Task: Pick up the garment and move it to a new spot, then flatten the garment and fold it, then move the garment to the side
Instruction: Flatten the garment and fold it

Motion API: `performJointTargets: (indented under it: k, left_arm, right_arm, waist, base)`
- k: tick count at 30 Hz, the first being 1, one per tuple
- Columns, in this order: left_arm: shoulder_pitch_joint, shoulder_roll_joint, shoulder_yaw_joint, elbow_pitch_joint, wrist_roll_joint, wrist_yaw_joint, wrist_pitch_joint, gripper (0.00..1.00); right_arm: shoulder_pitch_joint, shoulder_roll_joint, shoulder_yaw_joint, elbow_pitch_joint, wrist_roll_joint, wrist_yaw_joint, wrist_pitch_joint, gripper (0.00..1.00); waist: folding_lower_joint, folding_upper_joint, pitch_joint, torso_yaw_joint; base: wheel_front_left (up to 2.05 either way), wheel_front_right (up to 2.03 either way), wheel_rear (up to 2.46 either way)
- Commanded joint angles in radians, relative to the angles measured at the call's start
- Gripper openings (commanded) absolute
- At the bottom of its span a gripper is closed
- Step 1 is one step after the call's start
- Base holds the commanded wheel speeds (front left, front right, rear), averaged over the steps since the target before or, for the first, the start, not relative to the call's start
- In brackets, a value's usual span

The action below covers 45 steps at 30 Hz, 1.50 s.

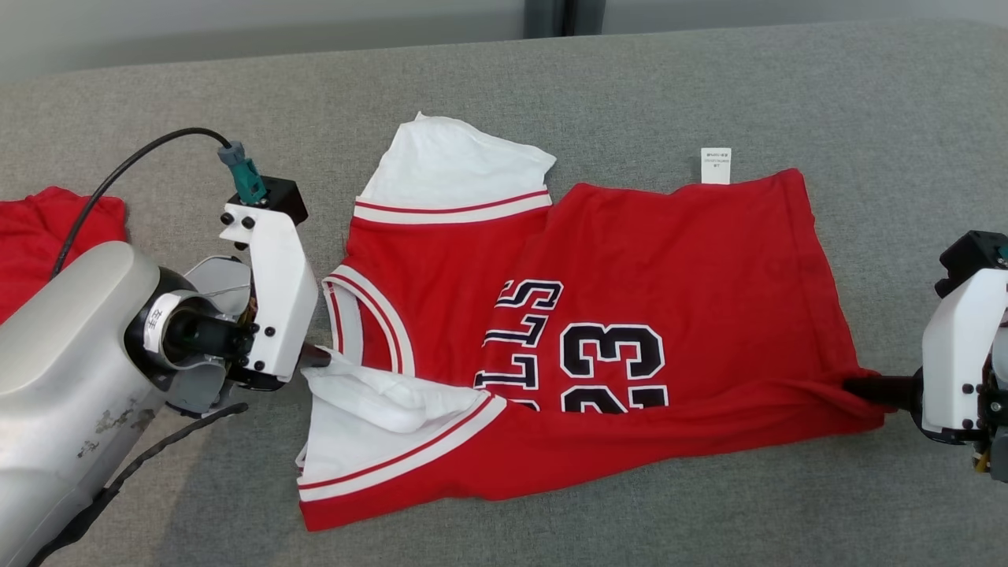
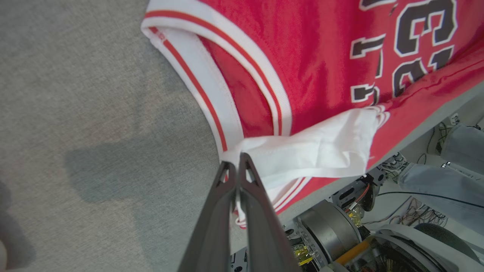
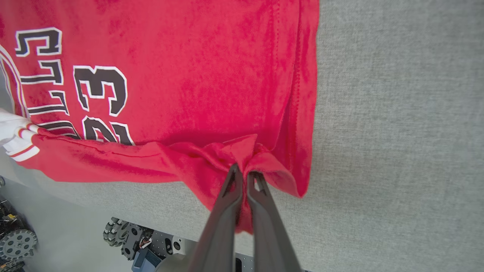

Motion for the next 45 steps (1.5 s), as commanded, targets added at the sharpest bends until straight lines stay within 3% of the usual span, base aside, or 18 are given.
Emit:
performJointTargets:
  k: [1,15,16,17,18,28,36,41,45]
  left_arm:
    - [-0.018,-0.007,0.004,0.019,0.005,-0.009,-0.009,0.00]
    - [-0.024,-0.045,-0.002,0.100,0.021,-0.045,-0.057,0.00]
    - [-0.022,-0.048,-0.001,0.106,0.023,-0.046,-0.066,0.12]
    - [-0.019,-0.051,-0.001,0.113,0.025,-0.050,-0.073,0.73]
    - [-0.017,-0.054,-0.002,0.120,0.028,-0.054,-0.077,1.00]
    - [0.007,-0.052,0.007,0.146,0.045,-0.088,-0.155,1.00]
    - [0.065,-0.025,0.086,0.097,0.105,-0.124,-0.457,1.00]
    - [0.168,0.007,0.138,0.019,0.162,-0.079,-0.690,1.00]
    - [0.284,0.021,0.196,-0.075,0.211,0.008,-0.912,1.00]
  right_arm:
    - [-0.009,0.008,-0.015,0.007,-0.020,0.000,0.011,0.00]
    - [-0.008,0.048,-0.067,0.032,-0.124,0.000,0.012,0.00]
    - [-0.011,0.053,-0.067,0.032,-0.126,0.000,0.004,0.04]
    - [-0.013,0.058,-0.066,0.033,-0.127,0.000,-0.002,0.38]
    - [-0.012,0.064,-0.065,0.037,-0.130,0.000,-0.010,0.97]
    - [0.013,0.075,-0.058,0.005,-0.084,0.000,-0.111,1.00]
    - [0.081,0.049,-0.049,-0.110,-0.020,0.000,-0.398,1.00]
    - [0.151,0.051,-0.057,-0.189,0.003,0.000,-0.626,1.00]
    - [0.226,0.043,-0.071,-0.223,-0.020,0.001,-0.804,1.00]
  waist:
    - [0.0000,0.0000,0.000,0.001]
    - [0.0000,0.0000,-0.017,0.003]
    - [0.0000,0.0000,-0.019,0.003]
    - [0.0000,0.0000,-0.021,0.003]
    - [0.0000,0.0000,-0.024,0.002]
    - [0.0000,0.0000,-0.086,0.008]
    - [0.0000,0.0000,-0.150,0.023]
    - [0.0000,0.0000,-0.183,0.031]
    - [0.0000,0.0000,-0.199,0.041]
  base:
    - [0.00,0.00,0.00]
    - [0.00,0.00,0.00]
    - [0.00,0.00,0.00]
    - [0.00,0.00,0.00]
    - [0.00,0.00,0.00]
    - [0.00,0.00,0.00]
    - [0.00,0.00,0.00]
    - [0.00,0.00,0.00]
    - [0.00,0.00,0.00]
